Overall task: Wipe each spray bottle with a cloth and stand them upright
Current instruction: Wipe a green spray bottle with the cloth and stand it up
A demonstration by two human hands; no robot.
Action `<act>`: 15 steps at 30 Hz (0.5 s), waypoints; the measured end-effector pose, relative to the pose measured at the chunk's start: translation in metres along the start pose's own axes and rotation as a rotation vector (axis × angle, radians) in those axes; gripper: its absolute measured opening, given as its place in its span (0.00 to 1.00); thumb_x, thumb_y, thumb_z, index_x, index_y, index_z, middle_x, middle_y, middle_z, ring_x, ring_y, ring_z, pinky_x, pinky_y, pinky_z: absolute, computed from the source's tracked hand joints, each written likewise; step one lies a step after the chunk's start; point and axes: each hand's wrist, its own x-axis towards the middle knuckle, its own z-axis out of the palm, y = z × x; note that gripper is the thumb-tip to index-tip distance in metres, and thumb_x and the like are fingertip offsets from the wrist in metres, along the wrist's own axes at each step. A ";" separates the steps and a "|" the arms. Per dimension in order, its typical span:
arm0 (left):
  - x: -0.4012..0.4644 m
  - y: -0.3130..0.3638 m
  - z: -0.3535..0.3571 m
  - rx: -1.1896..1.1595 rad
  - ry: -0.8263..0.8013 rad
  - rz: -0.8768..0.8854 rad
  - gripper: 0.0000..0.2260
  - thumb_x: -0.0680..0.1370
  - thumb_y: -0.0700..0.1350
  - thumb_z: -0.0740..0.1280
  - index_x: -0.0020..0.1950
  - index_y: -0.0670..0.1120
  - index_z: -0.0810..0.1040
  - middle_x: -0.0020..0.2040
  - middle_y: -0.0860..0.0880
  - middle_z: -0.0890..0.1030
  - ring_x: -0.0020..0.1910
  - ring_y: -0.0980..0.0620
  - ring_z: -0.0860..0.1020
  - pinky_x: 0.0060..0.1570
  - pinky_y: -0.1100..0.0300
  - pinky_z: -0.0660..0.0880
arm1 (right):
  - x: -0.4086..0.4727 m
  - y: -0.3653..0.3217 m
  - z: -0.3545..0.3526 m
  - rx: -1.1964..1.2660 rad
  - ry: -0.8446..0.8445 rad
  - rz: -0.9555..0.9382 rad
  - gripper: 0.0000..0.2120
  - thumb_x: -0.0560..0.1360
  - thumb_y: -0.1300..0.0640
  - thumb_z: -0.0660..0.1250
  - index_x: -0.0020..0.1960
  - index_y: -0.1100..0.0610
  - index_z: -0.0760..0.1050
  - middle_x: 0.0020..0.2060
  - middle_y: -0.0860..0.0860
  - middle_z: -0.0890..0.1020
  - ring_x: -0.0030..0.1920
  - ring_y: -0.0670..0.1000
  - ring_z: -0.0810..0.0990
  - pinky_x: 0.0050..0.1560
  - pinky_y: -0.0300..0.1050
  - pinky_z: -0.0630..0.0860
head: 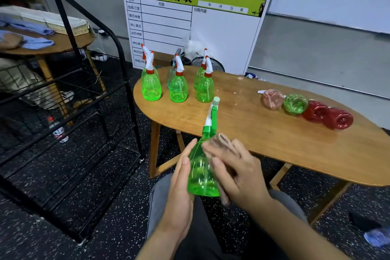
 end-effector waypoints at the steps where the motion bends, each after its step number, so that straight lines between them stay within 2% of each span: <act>1: 0.001 -0.001 -0.001 -0.013 0.013 -0.010 0.22 0.85 0.61 0.56 0.78 0.59 0.72 0.70 0.46 0.81 0.70 0.38 0.79 0.69 0.32 0.72 | -0.007 -0.002 0.001 -0.033 -0.040 -0.080 0.15 0.86 0.46 0.59 0.69 0.41 0.78 0.44 0.48 0.74 0.34 0.44 0.76 0.29 0.39 0.76; 3: 0.001 -0.001 -0.003 -0.046 0.044 -0.024 0.23 0.84 0.61 0.55 0.77 0.58 0.72 0.68 0.45 0.83 0.69 0.42 0.80 0.68 0.42 0.74 | -0.017 -0.003 0.002 -0.144 -0.096 -0.271 0.15 0.84 0.48 0.63 0.68 0.43 0.80 0.44 0.49 0.77 0.37 0.44 0.75 0.32 0.36 0.75; 5: 0.001 -0.001 -0.002 -0.068 0.038 -0.026 0.25 0.82 0.61 0.55 0.77 0.56 0.73 0.68 0.44 0.83 0.69 0.43 0.80 0.69 0.46 0.73 | -0.022 -0.003 0.000 -0.216 -0.122 -0.401 0.15 0.82 0.50 0.67 0.67 0.46 0.82 0.45 0.50 0.80 0.39 0.45 0.76 0.34 0.37 0.75; 9: -0.001 0.002 0.000 -0.075 0.038 -0.020 0.23 0.83 0.62 0.58 0.76 0.57 0.75 0.69 0.44 0.82 0.69 0.42 0.80 0.73 0.40 0.70 | -0.024 -0.005 -0.004 -0.228 -0.123 -0.442 0.14 0.81 0.51 0.70 0.66 0.45 0.83 0.42 0.50 0.79 0.36 0.47 0.76 0.31 0.40 0.75; 10: -0.002 0.003 0.001 -0.063 0.033 -0.008 0.22 0.83 0.63 0.61 0.76 0.58 0.75 0.70 0.44 0.81 0.70 0.41 0.79 0.74 0.38 0.69 | -0.024 -0.006 -0.005 -0.168 -0.098 -0.385 0.14 0.81 0.51 0.69 0.66 0.44 0.83 0.42 0.50 0.79 0.36 0.46 0.75 0.31 0.39 0.74; 12: -0.004 0.004 0.002 -0.016 0.028 0.015 0.28 0.78 0.65 0.71 0.77 0.59 0.73 0.72 0.45 0.80 0.72 0.41 0.77 0.75 0.36 0.68 | -0.024 -0.009 -0.008 0.022 0.016 -0.140 0.14 0.83 0.50 0.65 0.66 0.43 0.81 0.44 0.47 0.76 0.37 0.43 0.74 0.33 0.36 0.73; 14: -0.004 0.004 0.002 -0.008 0.022 0.031 0.34 0.73 0.61 0.78 0.77 0.58 0.72 0.72 0.45 0.80 0.72 0.42 0.77 0.73 0.38 0.70 | -0.019 -0.009 -0.011 0.241 0.154 0.158 0.14 0.82 0.51 0.65 0.65 0.42 0.82 0.48 0.45 0.78 0.43 0.46 0.78 0.40 0.41 0.77; 15: -0.003 0.003 0.001 -0.014 0.021 0.034 0.34 0.73 0.59 0.79 0.77 0.58 0.72 0.72 0.46 0.80 0.72 0.43 0.78 0.72 0.39 0.71 | -0.017 -0.008 -0.011 0.317 0.204 0.269 0.14 0.82 0.53 0.65 0.64 0.43 0.82 0.50 0.45 0.80 0.48 0.49 0.80 0.46 0.45 0.79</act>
